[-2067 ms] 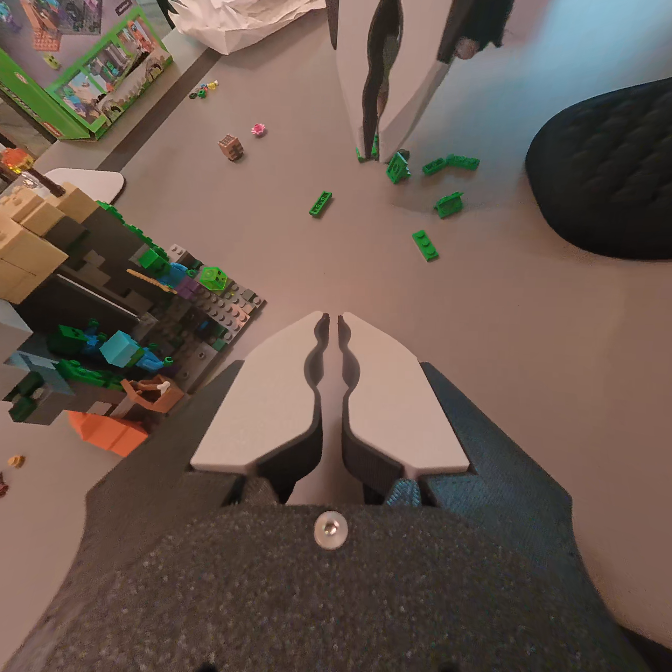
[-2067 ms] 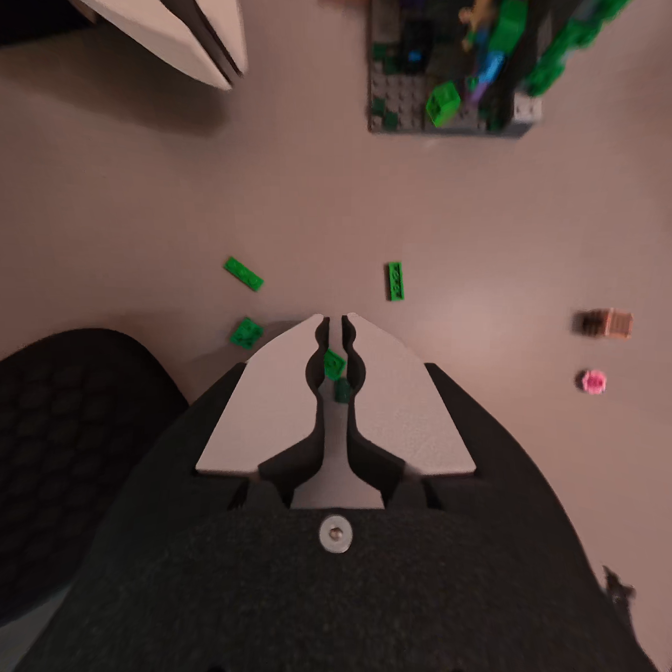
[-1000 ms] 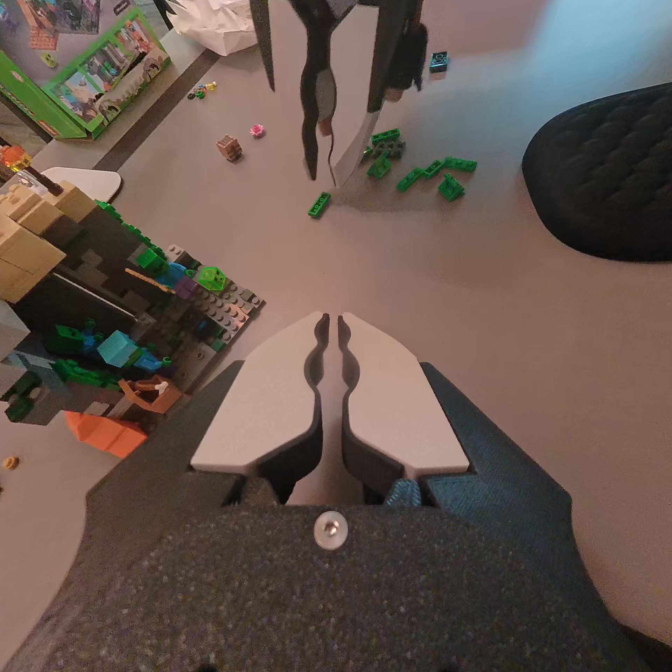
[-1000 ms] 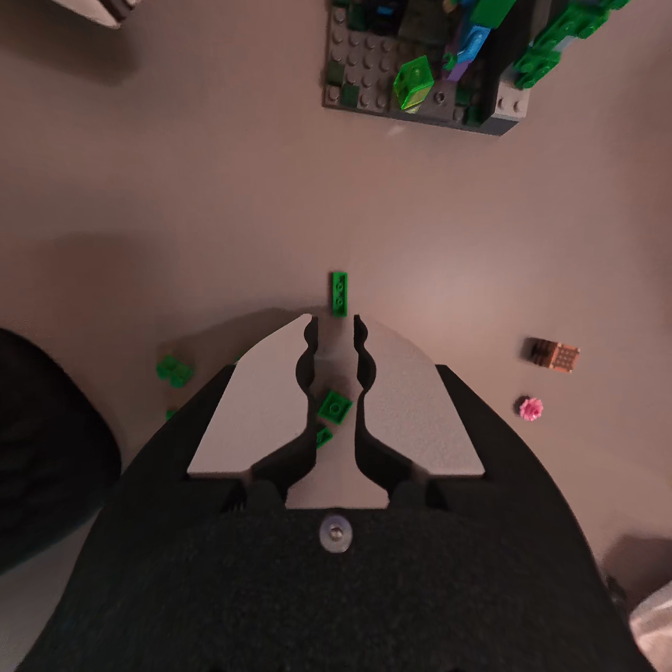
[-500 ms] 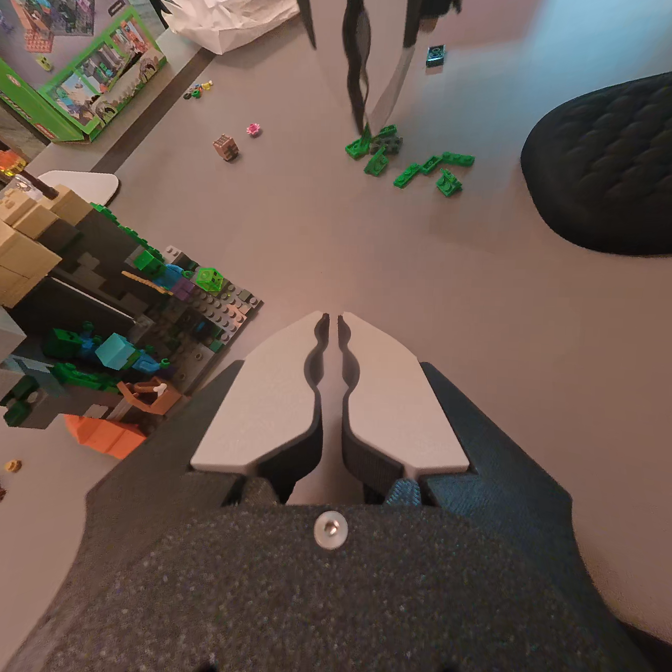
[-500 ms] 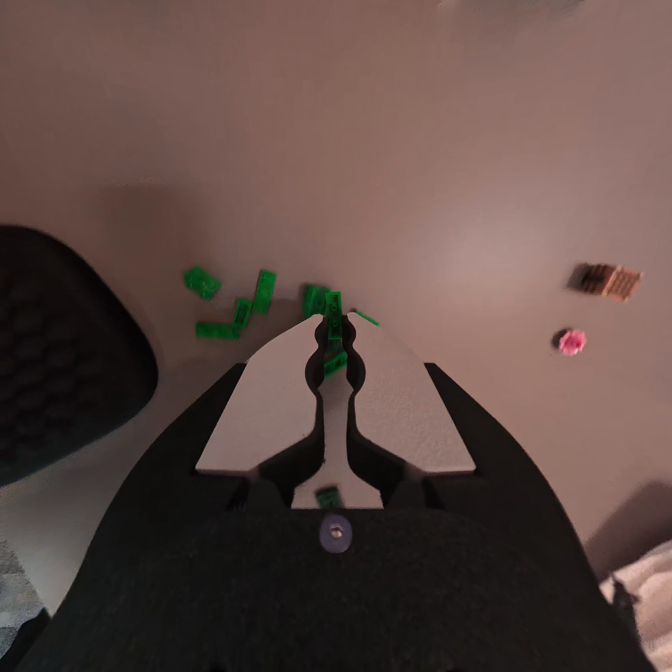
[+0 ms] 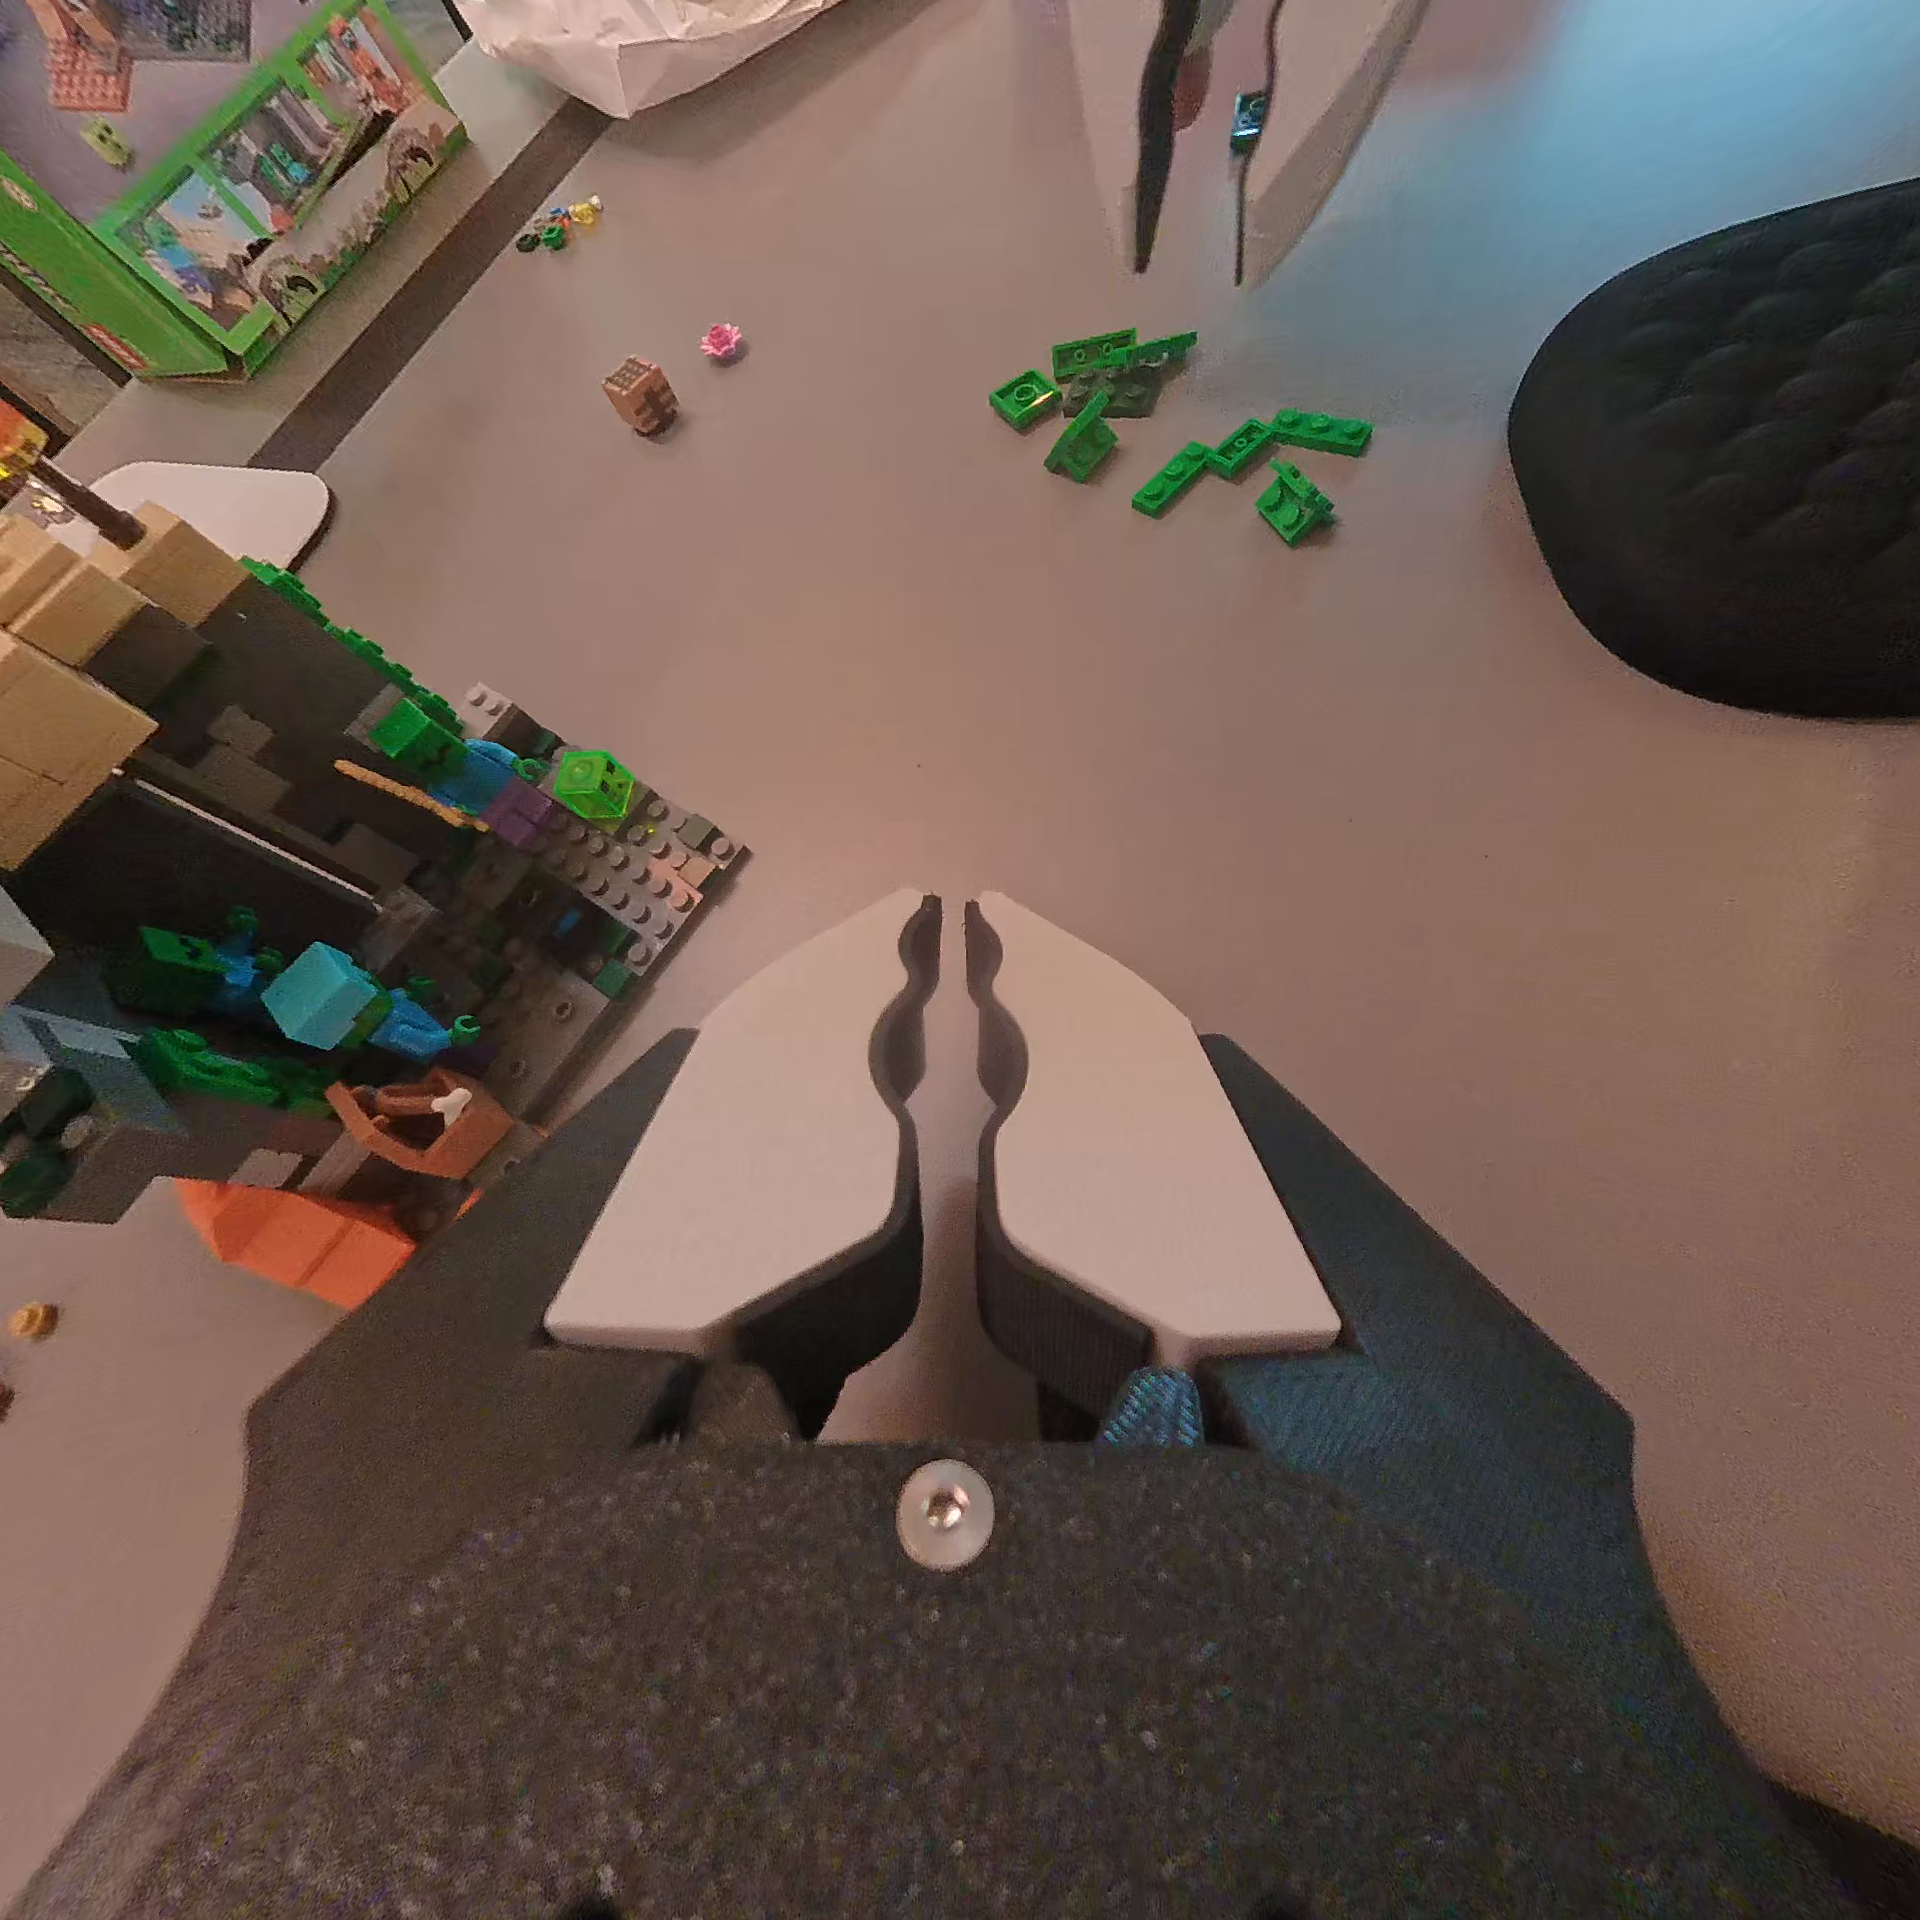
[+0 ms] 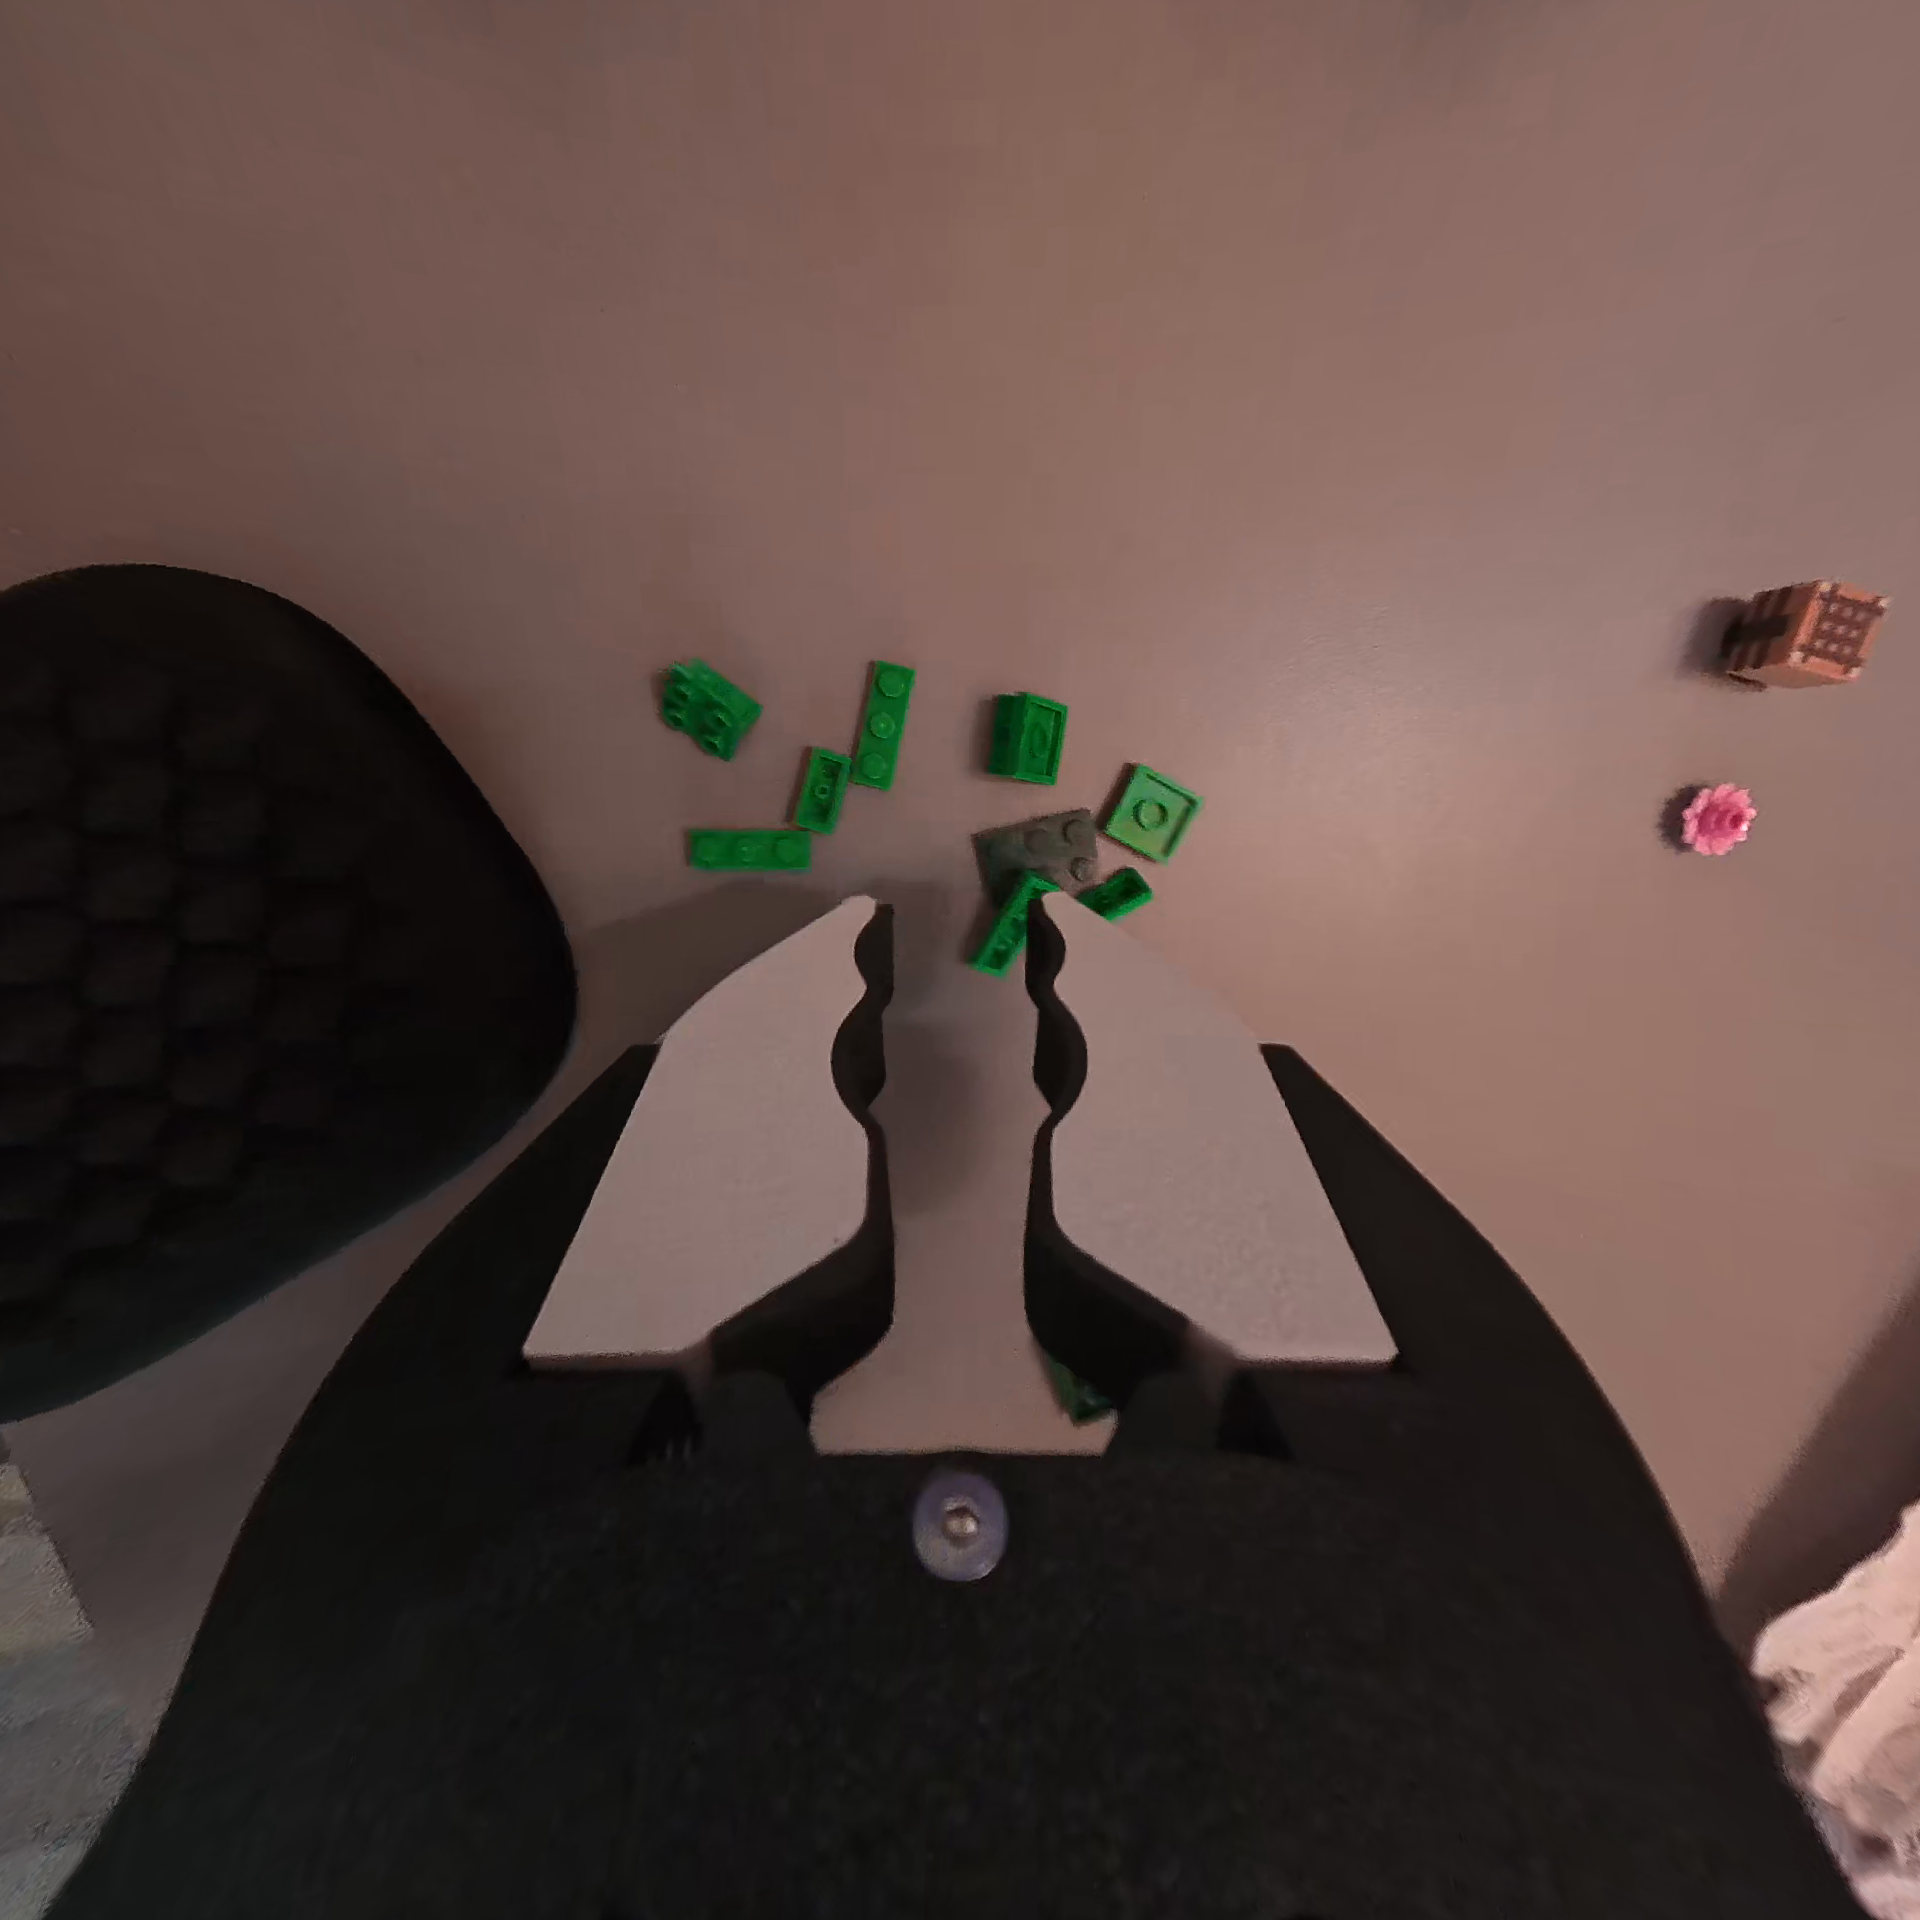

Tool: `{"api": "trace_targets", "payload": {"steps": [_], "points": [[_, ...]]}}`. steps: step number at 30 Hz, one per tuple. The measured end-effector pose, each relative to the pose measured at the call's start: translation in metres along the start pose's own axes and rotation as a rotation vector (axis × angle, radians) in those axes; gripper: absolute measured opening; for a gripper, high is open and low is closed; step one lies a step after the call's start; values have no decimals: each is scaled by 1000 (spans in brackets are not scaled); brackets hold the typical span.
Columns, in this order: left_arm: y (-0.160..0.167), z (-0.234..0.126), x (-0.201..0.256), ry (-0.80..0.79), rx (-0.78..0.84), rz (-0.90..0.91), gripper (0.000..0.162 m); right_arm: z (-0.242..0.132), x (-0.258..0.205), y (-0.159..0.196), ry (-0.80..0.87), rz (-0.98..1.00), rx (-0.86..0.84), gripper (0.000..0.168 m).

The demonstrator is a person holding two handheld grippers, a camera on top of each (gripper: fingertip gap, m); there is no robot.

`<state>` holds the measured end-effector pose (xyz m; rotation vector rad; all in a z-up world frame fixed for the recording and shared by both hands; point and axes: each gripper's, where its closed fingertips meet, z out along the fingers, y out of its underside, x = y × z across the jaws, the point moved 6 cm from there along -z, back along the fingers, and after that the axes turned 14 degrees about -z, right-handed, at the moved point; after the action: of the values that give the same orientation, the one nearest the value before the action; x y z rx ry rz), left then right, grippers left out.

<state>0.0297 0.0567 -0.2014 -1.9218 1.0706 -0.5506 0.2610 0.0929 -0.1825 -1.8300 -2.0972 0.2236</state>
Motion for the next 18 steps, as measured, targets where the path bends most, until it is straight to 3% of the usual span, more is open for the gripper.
{"api": "trace_targets", "payload": {"steps": [8, 12, 18], "points": [[1, 1, 1, 3, -10, 6, 4, 29, -35, -35, 33, -110, 25, 26], [0, 0, 1, 1, -2, 6, 4, 35, -25, -30, 17, -88, 10, 16], [0, -1, 0, 7, 8, 1, 4, 28, 1, -1, 64, 7, -51, 15]]}}
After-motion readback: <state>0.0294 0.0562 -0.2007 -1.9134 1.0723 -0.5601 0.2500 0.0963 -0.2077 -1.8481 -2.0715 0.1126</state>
